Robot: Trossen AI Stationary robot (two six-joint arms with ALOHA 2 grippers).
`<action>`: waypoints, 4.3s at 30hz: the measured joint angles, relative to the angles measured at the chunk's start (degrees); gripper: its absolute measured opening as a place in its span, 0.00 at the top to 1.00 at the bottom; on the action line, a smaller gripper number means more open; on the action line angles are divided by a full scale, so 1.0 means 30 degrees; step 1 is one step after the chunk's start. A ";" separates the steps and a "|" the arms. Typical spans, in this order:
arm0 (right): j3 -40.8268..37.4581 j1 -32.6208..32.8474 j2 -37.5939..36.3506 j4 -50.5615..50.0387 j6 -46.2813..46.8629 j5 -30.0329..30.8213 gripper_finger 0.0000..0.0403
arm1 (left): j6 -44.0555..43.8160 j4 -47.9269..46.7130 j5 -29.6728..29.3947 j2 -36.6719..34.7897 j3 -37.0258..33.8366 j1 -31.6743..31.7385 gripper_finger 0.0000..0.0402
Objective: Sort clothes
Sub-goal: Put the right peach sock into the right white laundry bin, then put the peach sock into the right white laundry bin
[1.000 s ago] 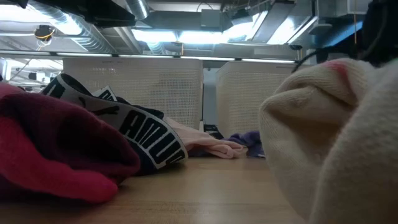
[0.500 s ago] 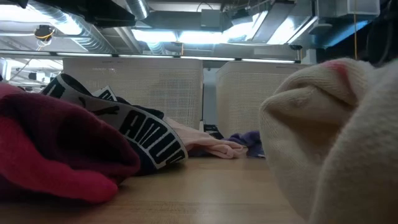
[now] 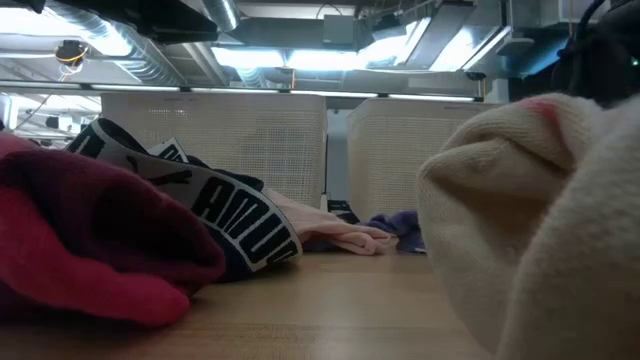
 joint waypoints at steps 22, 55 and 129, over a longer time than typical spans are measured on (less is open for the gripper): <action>0.9543 0.0068 -0.0200 -0.6561 -0.0922 -0.1109 0.99 | -0.0138 -0.0154 0.0000 -0.0002 0.0000 -0.0002 0.52; 2.0377 -0.0721 -0.0208 -0.8691 -0.5684 0.8213 1.00 | -0.0134 -0.0118 -0.0002 0.0000 0.0000 -0.0002 0.52; 1.8423 -0.4714 0.2183 -0.2822 -0.7055 -0.8310 0.42 | -0.0138 -0.0138 0.0004 0.0000 0.0000 -0.0002 0.52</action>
